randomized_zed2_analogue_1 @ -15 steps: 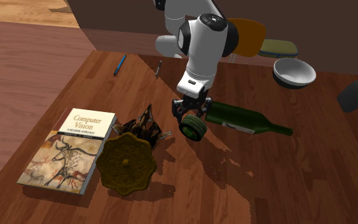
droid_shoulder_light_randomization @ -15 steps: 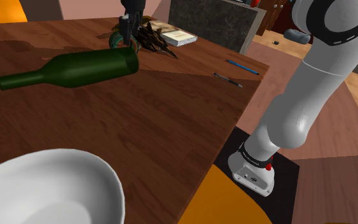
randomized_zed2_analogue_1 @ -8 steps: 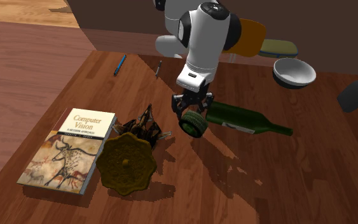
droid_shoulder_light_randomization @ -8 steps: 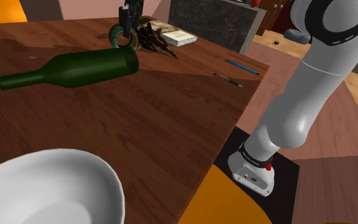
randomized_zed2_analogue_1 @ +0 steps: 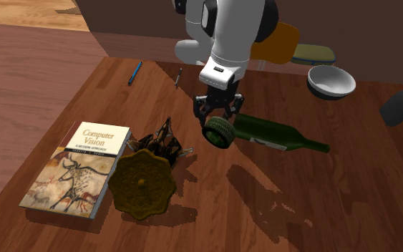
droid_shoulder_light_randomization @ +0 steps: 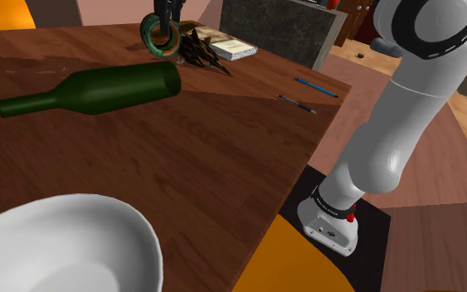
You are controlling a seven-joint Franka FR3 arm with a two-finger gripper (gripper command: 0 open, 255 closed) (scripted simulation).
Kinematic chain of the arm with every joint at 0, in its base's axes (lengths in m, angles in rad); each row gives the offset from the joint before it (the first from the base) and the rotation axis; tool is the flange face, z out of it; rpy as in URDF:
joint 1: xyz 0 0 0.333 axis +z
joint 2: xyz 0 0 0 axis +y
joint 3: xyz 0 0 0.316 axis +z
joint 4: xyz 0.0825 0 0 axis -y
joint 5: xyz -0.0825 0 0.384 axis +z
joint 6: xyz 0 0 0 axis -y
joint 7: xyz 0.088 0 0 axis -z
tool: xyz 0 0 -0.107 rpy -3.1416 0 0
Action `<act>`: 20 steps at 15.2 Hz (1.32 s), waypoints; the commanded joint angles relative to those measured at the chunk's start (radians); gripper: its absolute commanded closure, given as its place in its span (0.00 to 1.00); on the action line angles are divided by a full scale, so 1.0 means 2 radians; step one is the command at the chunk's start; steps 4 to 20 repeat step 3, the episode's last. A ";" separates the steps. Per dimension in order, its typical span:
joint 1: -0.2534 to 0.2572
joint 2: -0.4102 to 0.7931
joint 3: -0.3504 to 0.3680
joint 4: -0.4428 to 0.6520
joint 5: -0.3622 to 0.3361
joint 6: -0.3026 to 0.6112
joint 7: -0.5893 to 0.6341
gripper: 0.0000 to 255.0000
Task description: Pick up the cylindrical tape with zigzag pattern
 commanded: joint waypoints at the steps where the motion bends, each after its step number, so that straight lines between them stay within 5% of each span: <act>1: 0.001 0.004 0.000 0.019 -0.001 -0.015 -0.002 1.00; 20: 0.001 0.005 0.000 0.021 -0.001 -0.016 -0.002 1.00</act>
